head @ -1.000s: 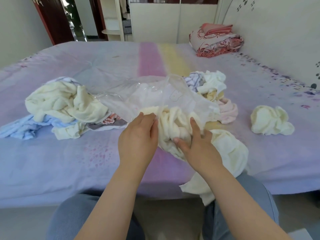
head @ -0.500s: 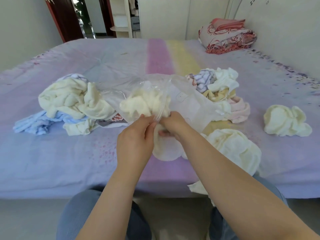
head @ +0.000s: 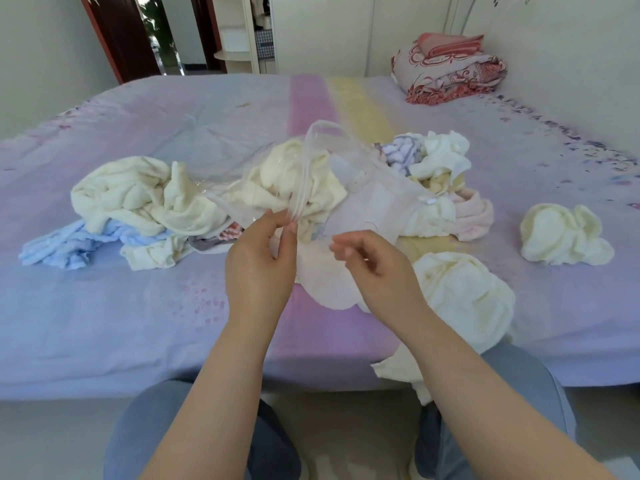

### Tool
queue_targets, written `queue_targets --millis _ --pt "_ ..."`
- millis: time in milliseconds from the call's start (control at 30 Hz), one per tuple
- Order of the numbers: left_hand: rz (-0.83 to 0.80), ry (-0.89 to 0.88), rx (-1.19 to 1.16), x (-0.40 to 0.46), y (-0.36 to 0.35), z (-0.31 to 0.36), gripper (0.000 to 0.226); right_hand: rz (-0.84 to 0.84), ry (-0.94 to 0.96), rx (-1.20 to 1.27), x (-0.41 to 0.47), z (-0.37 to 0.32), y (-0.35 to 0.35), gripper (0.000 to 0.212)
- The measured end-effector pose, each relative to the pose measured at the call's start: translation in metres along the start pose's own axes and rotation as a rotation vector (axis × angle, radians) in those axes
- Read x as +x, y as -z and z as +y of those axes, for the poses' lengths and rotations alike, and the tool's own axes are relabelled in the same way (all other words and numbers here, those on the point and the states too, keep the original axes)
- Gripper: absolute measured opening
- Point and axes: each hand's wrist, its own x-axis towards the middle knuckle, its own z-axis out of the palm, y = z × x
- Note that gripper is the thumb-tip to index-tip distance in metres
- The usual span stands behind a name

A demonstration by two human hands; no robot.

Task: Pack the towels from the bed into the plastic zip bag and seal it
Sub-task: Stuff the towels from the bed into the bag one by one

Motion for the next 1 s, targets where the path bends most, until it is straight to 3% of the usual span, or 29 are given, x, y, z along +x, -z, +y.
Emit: queue_targets --millis 100,200,267,367,467,533,633,700,800,867,933,1000 --pt "0.023 -0.134 0.046 -0.009 -0.011 -0.006 0.018 0.296 -0.003 -0.052 -0.029 0.028 0.029 0.020" --pt "0.112 -0.215 0.040 -0.021 -0.022 -0.016 0.036 0.539 -0.215 -0.349 -0.031 0.074 0.055 0.032" --pt "0.170 -0.157 -0.076 -0.033 -0.028 -0.017 0.056 0.442 -0.458 -0.587 -0.030 0.103 0.070 0.061" --pt "0.226 0.179 -0.404 -0.047 -0.032 -0.013 0.083 0.204 -0.686 -0.667 -0.033 0.123 0.085 0.093" --pt "0.188 0.471 -0.502 -0.053 -0.035 -0.015 0.080 0.142 -0.721 -0.728 -0.035 0.132 0.090 0.103" --pt "0.064 0.559 -0.495 -0.056 -0.038 -0.016 0.065 0.195 -0.739 -0.628 -0.034 0.134 0.097 0.096" --pt "-0.042 0.485 -0.429 -0.063 -0.040 -0.012 0.044 0.228 -0.637 -0.490 -0.031 0.137 0.115 0.050" --pt "-0.070 0.401 -0.371 -0.064 -0.040 -0.008 0.037 0.343 -0.576 -0.334 -0.030 0.123 0.119 0.027" --pt "-0.099 0.368 -0.325 -0.064 -0.044 -0.007 0.036 0.609 -0.481 0.265 -0.032 0.083 0.120 0.026" --pt "-0.107 0.371 -0.328 -0.064 -0.046 -0.007 0.041 0.757 -0.323 0.474 -0.027 0.061 0.124 0.034" --pt "-0.114 0.371 -0.338 -0.064 -0.047 -0.007 0.043 0.868 -0.155 0.359 -0.021 0.046 0.128 0.034" --pt "-0.122 0.374 -0.345 -0.064 -0.046 -0.008 0.042 0.843 -0.055 0.045 -0.016 0.043 0.131 0.029"
